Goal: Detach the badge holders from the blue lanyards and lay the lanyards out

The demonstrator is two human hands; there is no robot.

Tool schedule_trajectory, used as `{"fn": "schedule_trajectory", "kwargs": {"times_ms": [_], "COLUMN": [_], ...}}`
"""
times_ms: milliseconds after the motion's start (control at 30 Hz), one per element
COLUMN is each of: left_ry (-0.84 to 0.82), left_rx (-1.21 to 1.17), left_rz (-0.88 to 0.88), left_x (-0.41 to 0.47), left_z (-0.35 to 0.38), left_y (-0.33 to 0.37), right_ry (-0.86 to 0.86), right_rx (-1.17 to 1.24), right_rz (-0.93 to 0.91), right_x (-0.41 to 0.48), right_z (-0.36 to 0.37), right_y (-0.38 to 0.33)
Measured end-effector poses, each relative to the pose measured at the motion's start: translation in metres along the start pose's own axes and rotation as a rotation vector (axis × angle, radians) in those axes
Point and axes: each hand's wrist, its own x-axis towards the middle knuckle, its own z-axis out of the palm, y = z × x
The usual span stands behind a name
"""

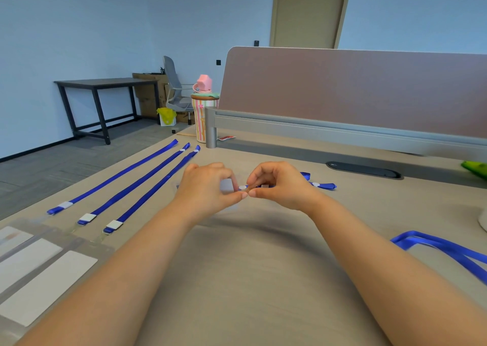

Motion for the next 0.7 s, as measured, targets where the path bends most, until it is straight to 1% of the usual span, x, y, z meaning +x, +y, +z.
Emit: {"fn": "schedule_trajectory", "kwargs": {"times_ms": [133, 300, 433, 700], "left_ry": [-0.038, -0.101, -0.102, -0.148], "left_rx": [-0.061, -0.069, -0.041, -0.095], "left_rz": [-0.046, -0.089, -0.079, -0.102], "left_x": [0.0004, 0.0011, 0.0010, 0.0025], "left_z": [-0.0030, -0.0036, -0.0017, 0.0018], "left_y": [-0.0008, -0.0004, 0.0003, 0.0027], "right_ry": [0.008, 0.025, 0.036, 0.058], "right_rx": [-0.040, -0.065, -0.066, -0.055], "right_rz": [-0.013, -0.032, -0.032, -0.030], "right_x": [-0.0004, -0.0015, -0.0030, -0.0042], "right_z": [0.0026, 0.0048, 0.0038, 0.0038], "right_y": [-0.0008, -0.0033, -0.0053, -0.0070]}}
